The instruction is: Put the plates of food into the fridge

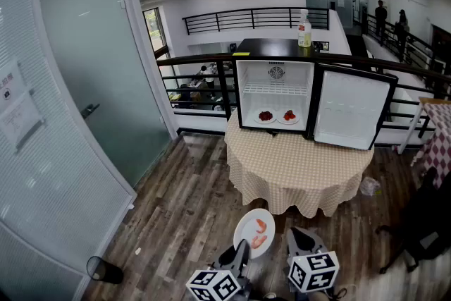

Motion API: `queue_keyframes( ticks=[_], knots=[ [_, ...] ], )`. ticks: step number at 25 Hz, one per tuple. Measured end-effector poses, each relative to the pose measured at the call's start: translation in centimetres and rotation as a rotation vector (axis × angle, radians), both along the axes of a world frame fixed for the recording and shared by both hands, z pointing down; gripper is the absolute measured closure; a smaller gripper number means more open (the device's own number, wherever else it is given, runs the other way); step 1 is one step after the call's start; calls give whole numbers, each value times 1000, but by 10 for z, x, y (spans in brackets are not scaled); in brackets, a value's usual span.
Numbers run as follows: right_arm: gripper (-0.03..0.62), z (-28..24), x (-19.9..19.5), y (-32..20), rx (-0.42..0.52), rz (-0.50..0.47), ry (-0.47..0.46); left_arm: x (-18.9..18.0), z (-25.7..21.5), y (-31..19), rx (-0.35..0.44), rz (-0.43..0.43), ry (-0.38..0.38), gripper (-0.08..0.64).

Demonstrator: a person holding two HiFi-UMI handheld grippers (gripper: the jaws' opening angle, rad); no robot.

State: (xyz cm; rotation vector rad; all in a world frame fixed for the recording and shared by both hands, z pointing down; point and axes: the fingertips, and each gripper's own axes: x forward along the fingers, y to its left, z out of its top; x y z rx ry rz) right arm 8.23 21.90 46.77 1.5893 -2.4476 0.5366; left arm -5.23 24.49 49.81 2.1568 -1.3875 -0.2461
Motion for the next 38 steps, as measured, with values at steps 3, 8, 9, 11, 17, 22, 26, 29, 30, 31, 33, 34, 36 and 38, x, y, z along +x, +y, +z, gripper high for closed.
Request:
queue_keyframes(
  ticks=[3, 8, 9, 11, 17, 22, 26, 29, 30, 31, 33, 34, 36, 38],
  knots=[
    [577, 0, 0, -1, -2, -7, -26, 0, 1, -2, -3, -5, 4, 532],
    [577, 8, 1, 2, -20, -17, -54, 5, -5, 0, -12, -4, 9, 532],
    [577, 10, 2, 2, -24, -18, -50, 6, -5, -1, -9, -2, 7, 532],
    [577, 12, 4, 3, -31, -18, -49, 8, -5, -2, -7, -1, 4, 532],
    [577, 16, 19, 0, -48, 7, -55, 20, -9, -14, -6, 16, 7, 532],
    [577, 23, 23, -8, -74, 14, -61, 24, -10, -23, -8, 26, 7, 531],
    [577, 27, 21, -21, -86, 2, -64, 23, -8, -35, -21, 22, 7, 532],
    [577, 30, 19, -34, -96, -4, -69, 21, -5, -48, -38, 17, 10, 532],
    [577, 31, 18, -39, -99, -4, -70, 21, -4, -54, -43, 16, 10, 532],
    [577, 33, 18, -44, -102, -3, -71, 21, -4, -61, -45, 17, 8, 532],
    [577, 35, 19, -57, -108, 2, -66, 21, -2, -78, -49, 20, 10, 532],
    [577, 36, 20, -64, -111, 7, -63, 20, 0, -87, -52, 21, 14, 531],
    [577, 37, 21, -81, -115, 19, -62, 18, 4, -105, -51, 24, 21, 531],
    [577, 37, 20, -99, -117, 34, -67, 16, 3, -125, -48, 38, 25, 532]
  ],
)
